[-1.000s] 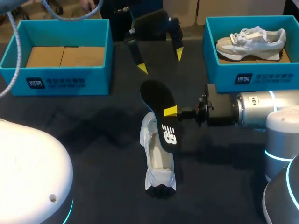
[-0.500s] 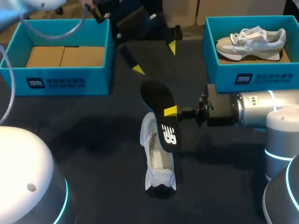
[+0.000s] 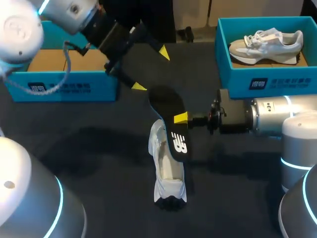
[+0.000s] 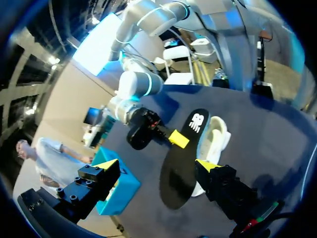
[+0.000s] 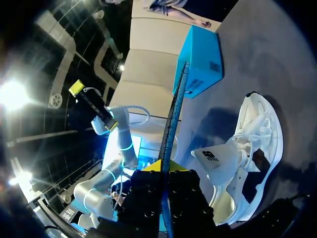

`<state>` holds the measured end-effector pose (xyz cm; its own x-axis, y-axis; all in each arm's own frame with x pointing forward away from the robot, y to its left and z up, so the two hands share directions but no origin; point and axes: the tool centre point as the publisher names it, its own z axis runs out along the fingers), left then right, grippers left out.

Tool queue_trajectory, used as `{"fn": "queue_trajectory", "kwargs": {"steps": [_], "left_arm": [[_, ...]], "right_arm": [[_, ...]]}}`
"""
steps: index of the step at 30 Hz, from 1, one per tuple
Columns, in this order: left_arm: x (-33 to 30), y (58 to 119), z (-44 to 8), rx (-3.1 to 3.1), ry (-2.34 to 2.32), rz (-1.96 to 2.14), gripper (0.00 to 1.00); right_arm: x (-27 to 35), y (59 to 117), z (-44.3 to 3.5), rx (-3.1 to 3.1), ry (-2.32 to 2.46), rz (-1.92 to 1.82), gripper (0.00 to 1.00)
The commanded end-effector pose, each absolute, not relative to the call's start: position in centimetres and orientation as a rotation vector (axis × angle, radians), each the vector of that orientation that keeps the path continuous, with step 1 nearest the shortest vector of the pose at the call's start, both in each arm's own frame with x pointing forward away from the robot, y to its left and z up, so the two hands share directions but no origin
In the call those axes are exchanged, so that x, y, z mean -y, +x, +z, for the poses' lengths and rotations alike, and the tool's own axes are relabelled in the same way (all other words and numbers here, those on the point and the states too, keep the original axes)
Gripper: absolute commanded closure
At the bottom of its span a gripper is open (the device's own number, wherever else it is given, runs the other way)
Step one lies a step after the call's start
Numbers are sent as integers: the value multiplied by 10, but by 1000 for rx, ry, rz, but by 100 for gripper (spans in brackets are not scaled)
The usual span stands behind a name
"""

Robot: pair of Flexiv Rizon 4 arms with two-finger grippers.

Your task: Take the shoe out of the shoebox, open the shoe tongue, remove and reinsert the insole, then place the shoe into the shoebox

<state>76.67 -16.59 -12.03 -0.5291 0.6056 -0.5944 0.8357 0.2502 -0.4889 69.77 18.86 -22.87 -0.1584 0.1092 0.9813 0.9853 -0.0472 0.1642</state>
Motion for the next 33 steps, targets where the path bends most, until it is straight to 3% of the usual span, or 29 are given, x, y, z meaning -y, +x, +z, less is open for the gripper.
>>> {"fn": "queue_trajectory", "kwargs": {"steps": [1, 11, 33], "left_arm": [[164, 763, -124, -2050, 1111, -1245, 0], [147, 763, -166, -1848, 1101, -1254, 0], [140, 772, -184, -1696, 1116, -1214, 0]], "right_arm": [[-191, 697, -229, 1381, -1252, -1323, 100], [-194, 697, -220, 1321, -1288, -1347, 100], [-189, 704, -206, 1308, -1334, -1419, 100]]}}
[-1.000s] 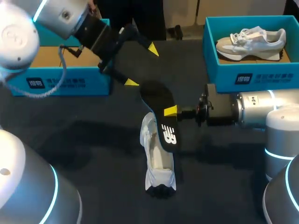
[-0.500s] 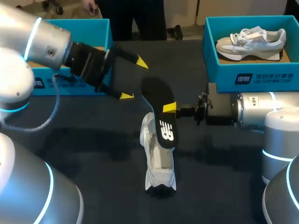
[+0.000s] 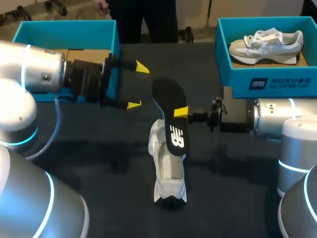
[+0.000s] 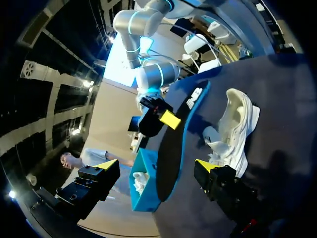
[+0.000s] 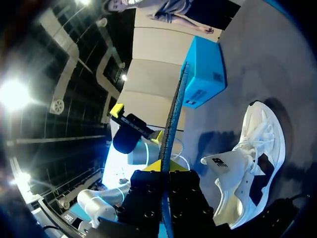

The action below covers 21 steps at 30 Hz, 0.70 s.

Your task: Take the shoe out of the shoebox, open the shoe tongue, remove and reinsert the insole, then place the shoe into the shoebox

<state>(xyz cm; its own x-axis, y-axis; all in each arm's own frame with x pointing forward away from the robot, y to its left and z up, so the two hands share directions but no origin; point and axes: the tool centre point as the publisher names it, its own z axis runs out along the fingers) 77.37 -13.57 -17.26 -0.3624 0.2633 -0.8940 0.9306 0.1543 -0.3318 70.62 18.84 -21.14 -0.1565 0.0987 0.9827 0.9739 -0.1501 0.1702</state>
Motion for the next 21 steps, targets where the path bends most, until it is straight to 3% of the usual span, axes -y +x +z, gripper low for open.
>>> {"fn": "queue_trajectory", "kwargs": {"steps": [1, 10, 11, 21], "left_arm": [[139, 772, -186, -1695, 1116, -1216, 0], [150, 771, -196, -1596, 1086, -1209, 0], [153, 770, -196, -1596, 1089, -1210, 7], [173, 765, -204, -1549, 1068, -1169, 16]], "right_arm": [[-187, 704, -204, 1307, -1346, -1418, 100], [-186, 706, -196, 1256, -1374, -1397, 100], [-187, 706, -196, 1250, -1378, -1395, 100], [-187, 706, -196, 1247, -1378, -1392, 100]]}}
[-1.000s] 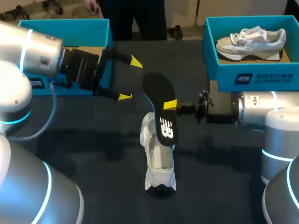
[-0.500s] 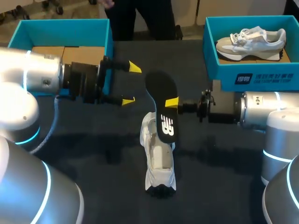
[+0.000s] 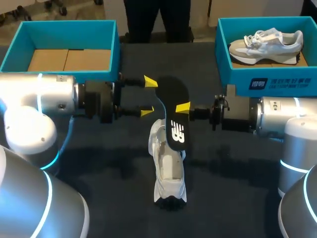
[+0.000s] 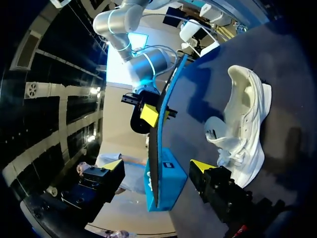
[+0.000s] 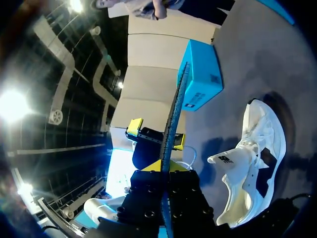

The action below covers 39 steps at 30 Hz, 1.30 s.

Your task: Take the shoe out of the shoebox, open the shoe tongue, remove and reinsert the insole, then place the shoe into the shoebox

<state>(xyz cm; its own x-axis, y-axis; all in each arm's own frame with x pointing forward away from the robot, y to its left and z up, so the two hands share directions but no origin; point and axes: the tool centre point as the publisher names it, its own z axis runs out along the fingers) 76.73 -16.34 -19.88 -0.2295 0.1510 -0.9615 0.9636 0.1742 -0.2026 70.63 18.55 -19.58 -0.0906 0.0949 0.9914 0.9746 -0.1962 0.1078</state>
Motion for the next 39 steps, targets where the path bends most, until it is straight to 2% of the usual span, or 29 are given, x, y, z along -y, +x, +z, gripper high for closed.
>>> {"fn": "queue_trajectory", "kwargs": {"steps": [1, 5, 7, 10, 11, 17, 23, 39], "left_arm": [[175, 765, -204, -1545, 1063, -1161, 14], [180, 767, -204, -1542, 1054, -1164, 16], [183, 768, -204, -1542, 1048, -1161, 24], [187, 768, -205, -1542, 1046, -1158, 28], [188, 768, -206, -1542, 1045, -1158, 34], [195, 770, -206, -1541, 1049, -1154, 38], [200, 770, -208, -1543, 1058, -1156, 50], [209, 770, -207, -1547, 1076, -1136, 57]], "right_arm": [[-187, 706, -196, 1247, -1378, -1392, 100], [-187, 706, -196, 1247, -1378, -1392, 100], [-187, 706, -196, 1247, -1378, -1392, 100], [-187, 706, -196, 1247, -1378, -1392, 100], [-187, 706, -196, 1247, -1378, -1392, 100], [-187, 706, -196, 1247, -1378, -1392, 100], [-187, 706, -196, 1247, -1378, -1392, 100], [-187, 706, -196, 1247, -1378, -1392, 100]]}}
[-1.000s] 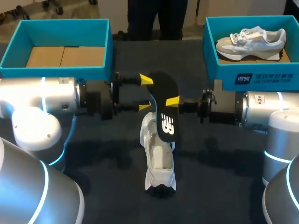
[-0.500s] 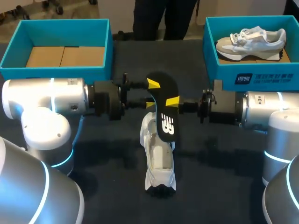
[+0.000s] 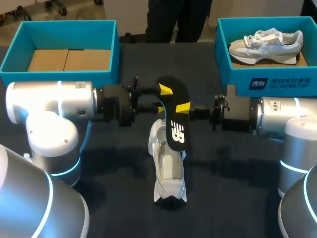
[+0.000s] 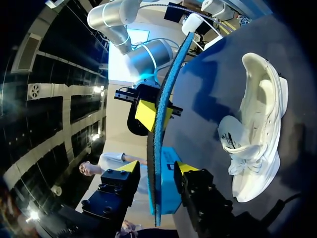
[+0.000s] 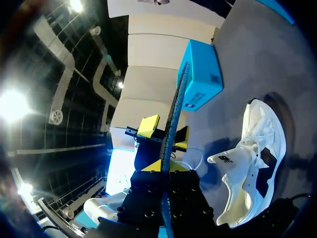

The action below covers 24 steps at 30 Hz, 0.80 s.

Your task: Take the shoe out of the shoebox, open the shoe tongue, remove and reinsert the insole, then place the shoe into the shoebox

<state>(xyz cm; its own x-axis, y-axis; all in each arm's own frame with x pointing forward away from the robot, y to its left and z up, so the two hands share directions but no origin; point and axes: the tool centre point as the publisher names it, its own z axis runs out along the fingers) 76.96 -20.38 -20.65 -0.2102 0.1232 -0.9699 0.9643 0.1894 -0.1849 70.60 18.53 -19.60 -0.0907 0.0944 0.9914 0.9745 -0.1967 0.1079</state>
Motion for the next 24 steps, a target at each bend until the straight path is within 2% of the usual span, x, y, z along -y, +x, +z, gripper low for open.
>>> {"fn": "queue_trajectory", "kwargs": {"steps": [1, 3, 13, 20, 21, 22, 24], "left_arm": [[210, 770, -207, -1547, 1077, -1132, 57], [211, 770, -208, -1547, 1080, -1130, 58], [216, 771, -210, -1543, 1084, -1117, 79], [218, 770, -209, -1515, 1094, -1103, 84], [218, 770, -209, -1509, 1095, -1104, 87], [218, 770, -208, -1494, 1095, -1093, 100], [218, 770, -207, -1483, 1100, -1089, 100]], "right_arm": [[-187, 706, -196, 1247, -1378, -1392, 100], [-187, 706, -196, 1247, -1378, -1392, 100], [-187, 706, -196, 1247, -1378, -1392, 100], [-187, 706, -196, 1247, -1378, -1392, 100], [-187, 706, -196, 1247, -1378, -1392, 100], [-187, 706, -196, 1247, -1378, -1392, 100], [-187, 706, -196, 1247, -1378, -1392, 100]]}}
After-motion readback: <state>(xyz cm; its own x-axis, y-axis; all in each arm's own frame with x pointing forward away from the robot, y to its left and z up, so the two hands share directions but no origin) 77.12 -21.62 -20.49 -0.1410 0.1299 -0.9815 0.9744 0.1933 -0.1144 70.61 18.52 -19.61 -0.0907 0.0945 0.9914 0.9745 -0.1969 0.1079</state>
